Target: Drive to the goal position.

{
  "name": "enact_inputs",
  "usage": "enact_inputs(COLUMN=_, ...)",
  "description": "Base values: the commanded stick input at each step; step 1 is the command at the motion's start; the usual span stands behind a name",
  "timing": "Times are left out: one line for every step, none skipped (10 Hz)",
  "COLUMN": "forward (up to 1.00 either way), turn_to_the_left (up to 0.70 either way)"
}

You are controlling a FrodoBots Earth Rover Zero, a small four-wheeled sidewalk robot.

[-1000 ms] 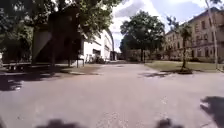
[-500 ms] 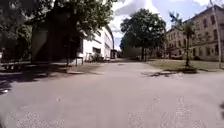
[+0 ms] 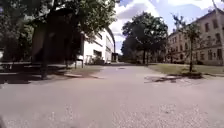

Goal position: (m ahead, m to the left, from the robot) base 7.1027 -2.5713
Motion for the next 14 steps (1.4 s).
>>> enact_inputs(forward=0.85, turn_to_the_left=-0.17)
enact_inputs(forward=0.85, turn_to_the_left=-0.28)
enact_inputs(forward=0.85, turn_to_the_left=-0.31)
enact_inputs(forward=0.85, turn_to_the_left=-0.33)
enact_inputs(forward=0.85, turn_to_the_left=-0.33)
enact_inputs(forward=0.85, turn_to_the_left=-0.33)
enact_inputs(forward=0.85, turn_to_the_left=-0.33)
enact_inputs(forward=0.85, turn_to_the_left=-0.33)
enact_inputs(forward=0.85, turn_to_the_left=-0.09)
enact_inputs(forward=0.85, turn_to_the_left=0.01)
enact_inputs(forward=0.85, turn_to_the_left=0.01)
enact_inputs(forward=0.85, turn_to_the_left=0.01)
enact_inputs(forward=0.85, turn_to_the_left=0.01)
enact_inputs(forward=0.85, turn_to_the_left=0.01)
